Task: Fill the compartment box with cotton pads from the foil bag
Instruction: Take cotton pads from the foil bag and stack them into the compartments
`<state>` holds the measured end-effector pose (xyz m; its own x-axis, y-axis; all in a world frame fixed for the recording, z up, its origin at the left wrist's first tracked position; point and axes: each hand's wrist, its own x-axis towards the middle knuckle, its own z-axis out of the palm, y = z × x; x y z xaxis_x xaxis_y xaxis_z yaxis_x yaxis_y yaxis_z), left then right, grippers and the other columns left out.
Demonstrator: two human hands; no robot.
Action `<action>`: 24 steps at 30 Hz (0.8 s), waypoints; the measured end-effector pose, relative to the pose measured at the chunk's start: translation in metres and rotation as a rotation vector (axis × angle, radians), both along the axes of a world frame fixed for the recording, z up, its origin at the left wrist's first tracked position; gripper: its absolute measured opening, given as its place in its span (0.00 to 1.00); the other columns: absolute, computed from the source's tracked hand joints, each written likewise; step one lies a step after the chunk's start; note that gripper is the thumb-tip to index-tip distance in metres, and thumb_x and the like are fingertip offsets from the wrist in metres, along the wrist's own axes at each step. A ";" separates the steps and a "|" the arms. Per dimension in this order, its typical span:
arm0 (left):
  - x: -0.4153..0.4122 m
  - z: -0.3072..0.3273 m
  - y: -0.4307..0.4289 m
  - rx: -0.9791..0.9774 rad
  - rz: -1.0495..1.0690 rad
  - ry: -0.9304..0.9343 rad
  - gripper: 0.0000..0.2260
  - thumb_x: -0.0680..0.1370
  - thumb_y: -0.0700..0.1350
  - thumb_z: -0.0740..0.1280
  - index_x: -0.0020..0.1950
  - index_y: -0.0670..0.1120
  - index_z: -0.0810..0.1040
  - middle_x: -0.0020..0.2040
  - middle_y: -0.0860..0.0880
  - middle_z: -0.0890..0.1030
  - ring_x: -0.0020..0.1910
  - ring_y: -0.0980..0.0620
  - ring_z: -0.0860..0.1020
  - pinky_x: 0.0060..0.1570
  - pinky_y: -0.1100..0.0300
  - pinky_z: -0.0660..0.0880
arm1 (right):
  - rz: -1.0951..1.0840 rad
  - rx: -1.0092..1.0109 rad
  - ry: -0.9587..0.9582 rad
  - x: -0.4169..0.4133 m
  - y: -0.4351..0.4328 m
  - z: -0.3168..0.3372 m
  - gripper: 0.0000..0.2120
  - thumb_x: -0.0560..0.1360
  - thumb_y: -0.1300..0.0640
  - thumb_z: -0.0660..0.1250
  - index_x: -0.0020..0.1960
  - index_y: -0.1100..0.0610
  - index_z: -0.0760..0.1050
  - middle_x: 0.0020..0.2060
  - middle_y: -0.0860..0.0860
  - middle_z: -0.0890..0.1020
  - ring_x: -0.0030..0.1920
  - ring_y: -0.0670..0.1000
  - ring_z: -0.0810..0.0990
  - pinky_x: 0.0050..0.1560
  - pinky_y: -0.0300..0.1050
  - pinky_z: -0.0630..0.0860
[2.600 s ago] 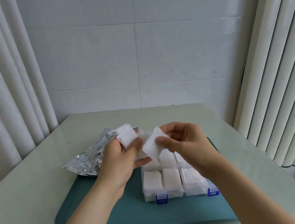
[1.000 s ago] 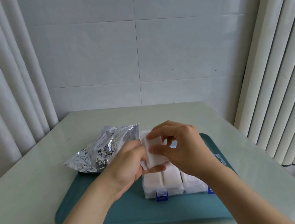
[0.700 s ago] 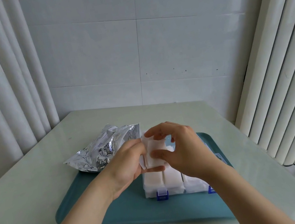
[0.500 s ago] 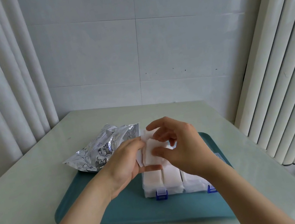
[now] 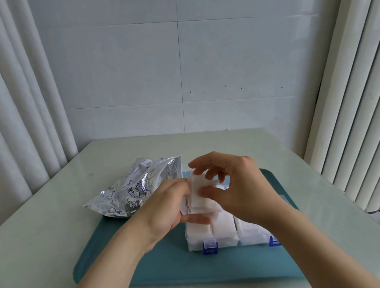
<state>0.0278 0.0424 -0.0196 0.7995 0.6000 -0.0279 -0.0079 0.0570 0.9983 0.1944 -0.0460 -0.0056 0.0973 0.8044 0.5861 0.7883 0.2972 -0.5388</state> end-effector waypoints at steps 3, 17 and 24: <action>0.000 0.000 0.001 0.026 0.008 0.020 0.20 0.84 0.36 0.51 0.64 0.31 0.80 0.59 0.34 0.84 0.59 0.36 0.83 0.56 0.40 0.83 | -0.005 0.032 -0.033 0.000 0.000 -0.001 0.22 0.71 0.65 0.80 0.60 0.48 0.84 0.46 0.39 0.85 0.49 0.42 0.83 0.51 0.30 0.75; 0.001 -0.001 -0.003 0.029 0.075 -0.025 0.16 0.88 0.39 0.57 0.61 0.40 0.84 0.59 0.38 0.86 0.56 0.35 0.86 0.57 0.42 0.82 | 0.063 -0.022 0.400 0.015 0.000 -0.002 0.17 0.73 0.69 0.76 0.57 0.52 0.84 0.51 0.43 0.87 0.49 0.49 0.86 0.53 0.59 0.82; 0.000 -0.003 -0.001 0.067 0.007 -0.008 0.19 0.85 0.35 0.53 0.63 0.39 0.84 0.60 0.38 0.85 0.59 0.35 0.84 0.58 0.42 0.82 | 0.021 -0.081 0.393 0.019 0.005 -0.009 0.19 0.74 0.60 0.80 0.63 0.47 0.83 0.55 0.43 0.86 0.47 0.57 0.84 0.55 0.51 0.83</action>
<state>0.0279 0.0419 -0.0223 0.7956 0.6055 0.0185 -0.0158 -0.0099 0.9998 0.2133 -0.0409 -0.0143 0.2843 0.8506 0.4423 0.5113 0.2557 -0.8205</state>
